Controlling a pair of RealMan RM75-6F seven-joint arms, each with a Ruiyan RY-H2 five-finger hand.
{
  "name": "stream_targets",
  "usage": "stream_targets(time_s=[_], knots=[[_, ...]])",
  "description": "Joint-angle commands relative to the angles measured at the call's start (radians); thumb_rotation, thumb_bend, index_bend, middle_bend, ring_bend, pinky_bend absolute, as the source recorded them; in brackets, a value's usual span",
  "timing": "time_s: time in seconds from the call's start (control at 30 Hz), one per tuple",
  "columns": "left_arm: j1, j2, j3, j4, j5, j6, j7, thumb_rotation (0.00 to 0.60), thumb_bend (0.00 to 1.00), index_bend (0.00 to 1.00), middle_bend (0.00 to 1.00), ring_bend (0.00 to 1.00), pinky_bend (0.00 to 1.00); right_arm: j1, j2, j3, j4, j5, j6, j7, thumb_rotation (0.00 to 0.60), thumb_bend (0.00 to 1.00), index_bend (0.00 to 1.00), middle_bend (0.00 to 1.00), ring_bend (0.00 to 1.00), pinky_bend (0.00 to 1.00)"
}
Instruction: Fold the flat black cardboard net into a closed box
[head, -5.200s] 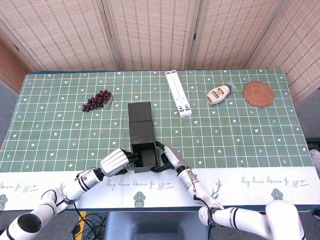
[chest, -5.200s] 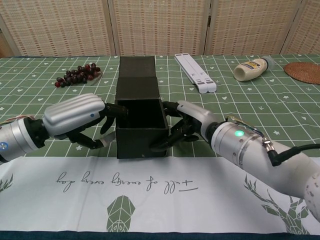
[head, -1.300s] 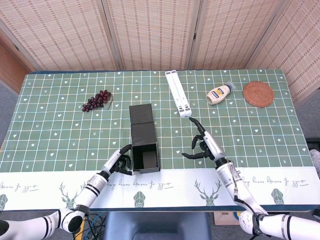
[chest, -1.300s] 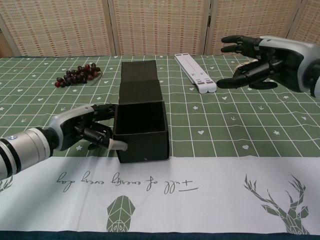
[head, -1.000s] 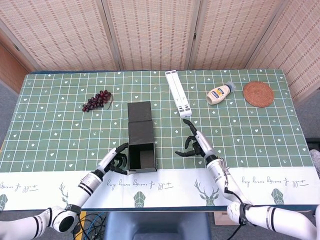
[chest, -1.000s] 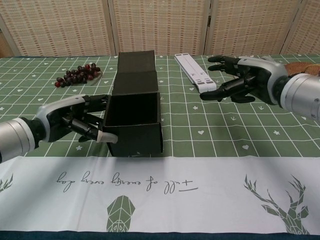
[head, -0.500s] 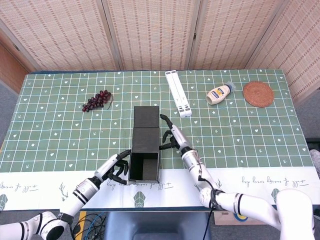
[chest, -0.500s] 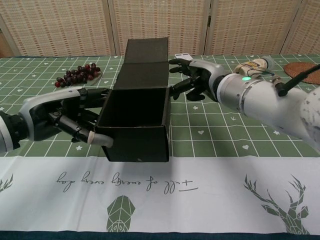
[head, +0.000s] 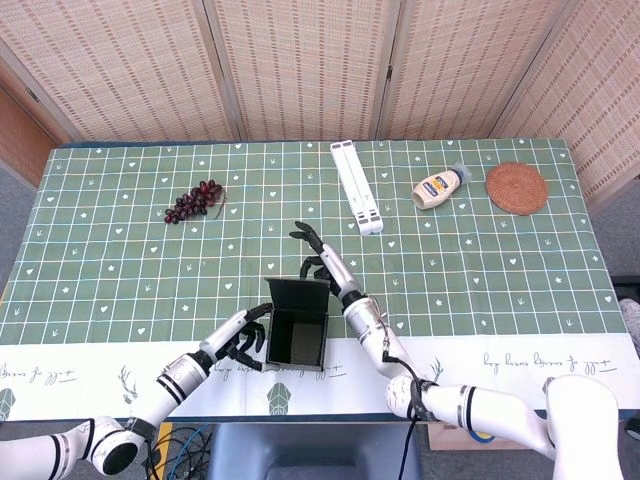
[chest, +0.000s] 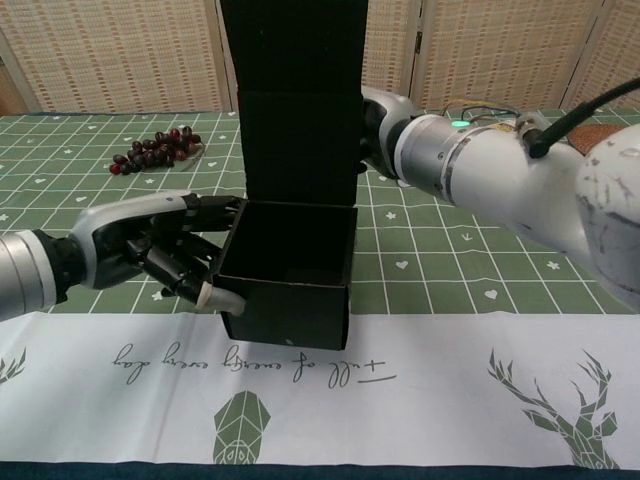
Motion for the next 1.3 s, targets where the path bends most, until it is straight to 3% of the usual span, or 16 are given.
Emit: stream_targets(time_s=[0.03,0.23,0.3,0.5,0.7,0.93,1.0,1.13,1.3], knots=[[-0.014,-0.012,-0.009,0.018,-0.027,-0.021,0.024,0.6,0.05,0.31,0.27,0.66,0.84,-0.004,0.033,0.006,-0.05,-0.009,-0.012,0.003,0.6,0.1,0.0,0.14,0.65,1.0],[-0.032,-0.051,-0.034,0.061,-0.097,-0.036,0.124,0.6,0.05,0.31,0.27,0.66,0.84,0.016,0.115,-0.014,-0.136,-0.012,-0.071,-0.048,0.6,0.06,0.01,0.24,0.67,1.0],[-0.033,-0.063,-0.041,0.072,-0.119,-0.035,0.146,0.6,0.05,0.31,0.27,0.66,0.84,0.022,0.14,-0.02,-0.157,-0.011,-0.083,-0.064,0.6,0.05,0.05,0.29,0.68,1.0],[-0.022,-0.105,-0.075,0.099,-0.207,-0.009,0.209,0.6,0.05,0.3,0.27,0.66,0.84,0.064,0.213,-0.076,-0.206,0.014,-0.121,-0.16,0.6,0.03,0.08,0.32,0.71,1.0],[-0.001,-0.147,-0.101,0.119,-0.277,0.038,0.271,0.6,0.05,0.29,0.27,0.66,0.84,0.119,0.248,-0.125,-0.217,0.06,-0.104,-0.267,0.6,0.01,0.09,0.34,0.73,1.0],[0.027,-0.185,-0.128,0.133,-0.334,0.088,0.319,0.6,0.05,0.26,0.27,0.66,0.85,0.173,0.232,-0.194,-0.204,0.049,-0.004,-0.43,0.6,0.0,0.14,0.35,0.73,1.0],[0.031,-0.182,-0.132,0.129,-0.341,0.085,0.326,0.6,0.05,0.23,0.23,0.66,0.85,0.185,0.216,-0.214,-0.189,0.027,0.039,-0.485,0.6,0.0,0.15,0.35,0.74,1.0],[0.031,-0.151,-0.138,0.098,-0.359,0.037,0.317,0.6,0.05,0.05,0.08,0.63,0.85,0.206,0.181,-0.236,-0.162,0.022,0.079,-0.558,0.6,0.0,0.15,0.35,0.75,1.0],[0.037,-0.112,-0.135,0.068,-0.363,0.012,0.334,0.6,0.05,0.0,0.0,0.59,0.85,0.226,0.144,-0.257,-0.132,0.029,0.106,-0.63,0.6,0.0,0.15,0.35,0.76,1.0]])
